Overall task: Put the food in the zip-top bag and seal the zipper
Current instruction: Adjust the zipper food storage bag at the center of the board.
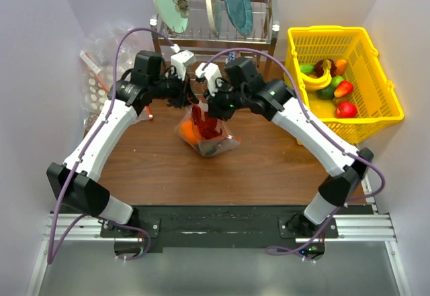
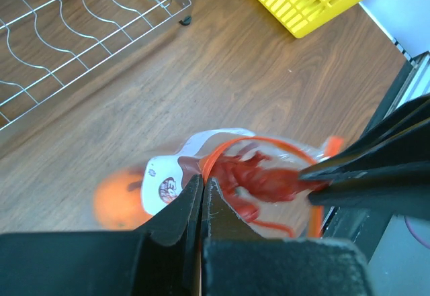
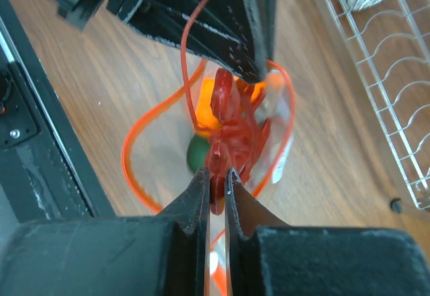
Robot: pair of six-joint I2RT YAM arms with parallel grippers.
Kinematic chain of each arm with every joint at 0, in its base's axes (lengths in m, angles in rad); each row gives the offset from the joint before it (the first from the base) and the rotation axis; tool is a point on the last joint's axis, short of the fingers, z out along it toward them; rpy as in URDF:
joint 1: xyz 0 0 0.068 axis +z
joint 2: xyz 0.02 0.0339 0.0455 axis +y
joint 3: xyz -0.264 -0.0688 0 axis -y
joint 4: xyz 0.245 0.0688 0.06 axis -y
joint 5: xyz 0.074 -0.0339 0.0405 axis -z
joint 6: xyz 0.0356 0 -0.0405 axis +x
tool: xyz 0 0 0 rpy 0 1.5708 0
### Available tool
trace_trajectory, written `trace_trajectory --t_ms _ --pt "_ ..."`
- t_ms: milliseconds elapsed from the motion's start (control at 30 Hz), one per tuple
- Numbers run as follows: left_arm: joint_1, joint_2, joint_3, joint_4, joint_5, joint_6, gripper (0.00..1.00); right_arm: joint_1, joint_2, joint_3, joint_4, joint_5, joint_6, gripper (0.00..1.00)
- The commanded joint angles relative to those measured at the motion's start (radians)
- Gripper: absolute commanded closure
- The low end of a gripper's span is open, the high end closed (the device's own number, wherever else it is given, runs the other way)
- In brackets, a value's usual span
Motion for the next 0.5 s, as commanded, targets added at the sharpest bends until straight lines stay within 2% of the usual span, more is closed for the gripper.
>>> trace_trajectory --t_ms 0,67,200,467 --pt "-0.008 -0.039 -0.021 0.104 0.084 -0.051 1.00 0.031 0.106 0.093 -0.120 0.037 0.031 1.00" --pt "-0.009 -0.035 -0.039 0.124 0.095 -0.057 1.00 0.042 0.131 0.063 -0.075 0.016 0.037 1.00" --pt "-0.009 -0.030 -0.071 0.141 0.107 -0.057 1.00 0.042 0.104 -0.080 0.183 0.028 0.112 1.00" --pt "-0.008 -0.035 -0.071 0.142 0.100 -0.055 1.00 0.042 -0.003 -0.293 0.539 0.176 0.218 1.00"
